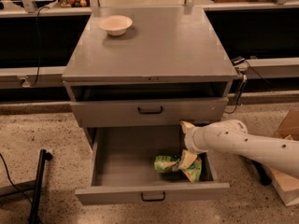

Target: Place green rice chip bag into middle drawer

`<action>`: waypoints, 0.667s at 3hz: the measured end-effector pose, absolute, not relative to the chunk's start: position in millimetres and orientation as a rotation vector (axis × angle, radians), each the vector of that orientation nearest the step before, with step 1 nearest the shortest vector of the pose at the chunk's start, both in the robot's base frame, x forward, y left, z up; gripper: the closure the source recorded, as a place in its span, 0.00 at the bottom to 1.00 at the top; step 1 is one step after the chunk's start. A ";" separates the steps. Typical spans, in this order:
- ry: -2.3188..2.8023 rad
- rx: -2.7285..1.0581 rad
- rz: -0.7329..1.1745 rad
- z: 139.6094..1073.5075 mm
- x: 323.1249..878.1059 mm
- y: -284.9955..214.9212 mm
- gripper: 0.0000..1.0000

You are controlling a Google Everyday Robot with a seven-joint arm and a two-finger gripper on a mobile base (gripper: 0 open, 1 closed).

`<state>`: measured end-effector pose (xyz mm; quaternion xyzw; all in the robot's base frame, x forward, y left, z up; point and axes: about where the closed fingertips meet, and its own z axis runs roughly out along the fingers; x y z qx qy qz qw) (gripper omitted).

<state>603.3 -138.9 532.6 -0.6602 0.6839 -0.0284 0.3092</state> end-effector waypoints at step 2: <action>1.684 -1.845 0.084 597.4 559.6 -155.9 0.00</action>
Offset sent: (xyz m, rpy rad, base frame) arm -0.0993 -0.0470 0.1065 0.0618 0.0531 0.4186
